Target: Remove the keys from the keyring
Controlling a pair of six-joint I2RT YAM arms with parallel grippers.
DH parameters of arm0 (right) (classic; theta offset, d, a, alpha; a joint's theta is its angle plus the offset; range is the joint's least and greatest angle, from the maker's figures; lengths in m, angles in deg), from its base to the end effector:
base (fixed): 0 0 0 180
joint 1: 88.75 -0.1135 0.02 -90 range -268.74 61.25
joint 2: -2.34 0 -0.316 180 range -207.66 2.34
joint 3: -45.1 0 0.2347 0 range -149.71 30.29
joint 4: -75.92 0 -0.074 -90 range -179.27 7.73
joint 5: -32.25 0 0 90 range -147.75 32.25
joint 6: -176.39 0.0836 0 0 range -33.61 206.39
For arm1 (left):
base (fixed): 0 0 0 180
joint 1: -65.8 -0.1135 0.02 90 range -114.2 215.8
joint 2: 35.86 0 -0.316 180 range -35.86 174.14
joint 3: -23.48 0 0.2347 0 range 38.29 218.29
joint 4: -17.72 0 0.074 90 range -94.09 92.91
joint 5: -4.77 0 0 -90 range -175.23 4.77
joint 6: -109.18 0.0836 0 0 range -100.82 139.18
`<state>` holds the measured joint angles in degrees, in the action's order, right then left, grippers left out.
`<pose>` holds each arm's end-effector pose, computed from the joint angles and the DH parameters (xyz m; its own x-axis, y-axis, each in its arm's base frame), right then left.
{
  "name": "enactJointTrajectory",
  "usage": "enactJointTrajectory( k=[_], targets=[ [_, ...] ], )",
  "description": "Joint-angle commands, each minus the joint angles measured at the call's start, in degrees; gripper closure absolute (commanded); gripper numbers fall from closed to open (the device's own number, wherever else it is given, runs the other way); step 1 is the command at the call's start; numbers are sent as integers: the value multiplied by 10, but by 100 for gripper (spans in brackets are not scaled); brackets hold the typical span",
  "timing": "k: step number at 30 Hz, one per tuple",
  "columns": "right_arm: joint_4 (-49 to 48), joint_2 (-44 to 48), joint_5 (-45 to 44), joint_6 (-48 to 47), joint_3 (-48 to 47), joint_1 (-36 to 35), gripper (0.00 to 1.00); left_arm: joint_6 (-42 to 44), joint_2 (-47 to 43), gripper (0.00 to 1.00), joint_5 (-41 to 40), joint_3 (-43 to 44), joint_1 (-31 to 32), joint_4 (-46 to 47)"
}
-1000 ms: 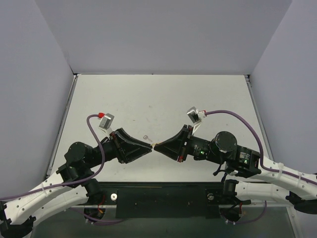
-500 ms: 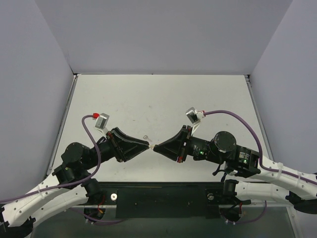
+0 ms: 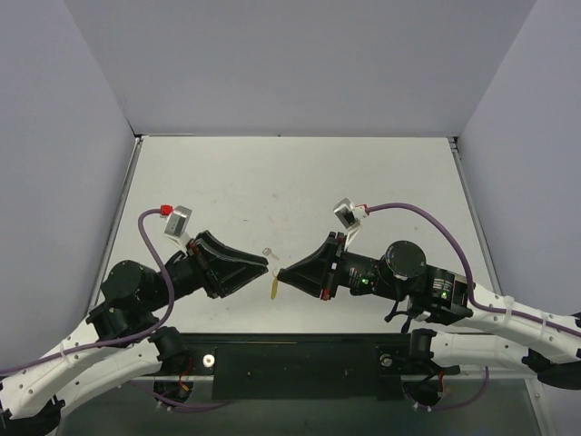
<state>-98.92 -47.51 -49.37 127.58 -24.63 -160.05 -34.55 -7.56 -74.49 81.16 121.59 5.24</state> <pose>0.0489 0.1825 0.4747 -0.5856 0.3021 -0.7522 -0.7929 -0.0203 0.6091 0.0409 -0.0879 0.4238 -0.6392 -0.4687 -0.6097 0.6717 0.0457 -0.7394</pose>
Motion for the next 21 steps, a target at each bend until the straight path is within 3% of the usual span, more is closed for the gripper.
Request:
enactJointTrajectory(
  k=[1,21],
  targets=[
    [-34,0,5,3,-24,-5,100,-12,18,57,32,-5,0,56],
    [-35,6,-8,0,-23,-8,100,-33,26,71,67,-24,0,86]
  ],
)
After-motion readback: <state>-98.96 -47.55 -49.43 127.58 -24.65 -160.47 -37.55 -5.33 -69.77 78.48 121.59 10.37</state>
